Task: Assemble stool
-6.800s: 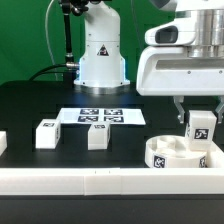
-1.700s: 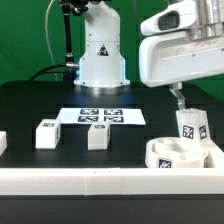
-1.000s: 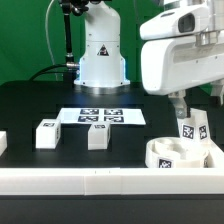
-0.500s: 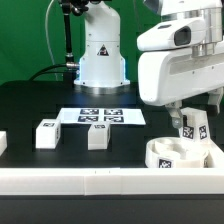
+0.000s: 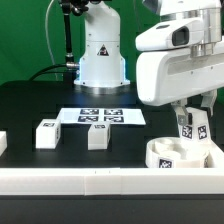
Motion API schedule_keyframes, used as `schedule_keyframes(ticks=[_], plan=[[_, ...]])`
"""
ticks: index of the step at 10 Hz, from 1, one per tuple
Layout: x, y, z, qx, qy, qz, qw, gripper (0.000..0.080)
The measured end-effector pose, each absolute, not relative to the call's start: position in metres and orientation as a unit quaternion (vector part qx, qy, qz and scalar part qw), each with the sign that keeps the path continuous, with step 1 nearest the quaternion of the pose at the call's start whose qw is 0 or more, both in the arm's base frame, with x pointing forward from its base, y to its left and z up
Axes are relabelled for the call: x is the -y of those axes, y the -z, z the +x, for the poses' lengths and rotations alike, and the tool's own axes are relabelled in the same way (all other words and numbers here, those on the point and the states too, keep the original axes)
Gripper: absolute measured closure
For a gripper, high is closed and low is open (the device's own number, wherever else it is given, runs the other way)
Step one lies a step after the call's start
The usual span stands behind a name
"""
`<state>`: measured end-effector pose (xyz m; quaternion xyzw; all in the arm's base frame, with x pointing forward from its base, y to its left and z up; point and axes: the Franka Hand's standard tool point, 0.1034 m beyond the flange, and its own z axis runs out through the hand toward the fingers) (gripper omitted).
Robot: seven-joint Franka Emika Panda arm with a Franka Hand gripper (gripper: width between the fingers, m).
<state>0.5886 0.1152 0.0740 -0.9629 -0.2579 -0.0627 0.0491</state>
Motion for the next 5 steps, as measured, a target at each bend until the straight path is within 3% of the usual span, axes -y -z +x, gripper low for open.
schedule_keyframes(ticks=[5], plan=[[-0.1161,-0.0744,0.5895,0.051,0.056,-0.995,0.061,0.0462]])
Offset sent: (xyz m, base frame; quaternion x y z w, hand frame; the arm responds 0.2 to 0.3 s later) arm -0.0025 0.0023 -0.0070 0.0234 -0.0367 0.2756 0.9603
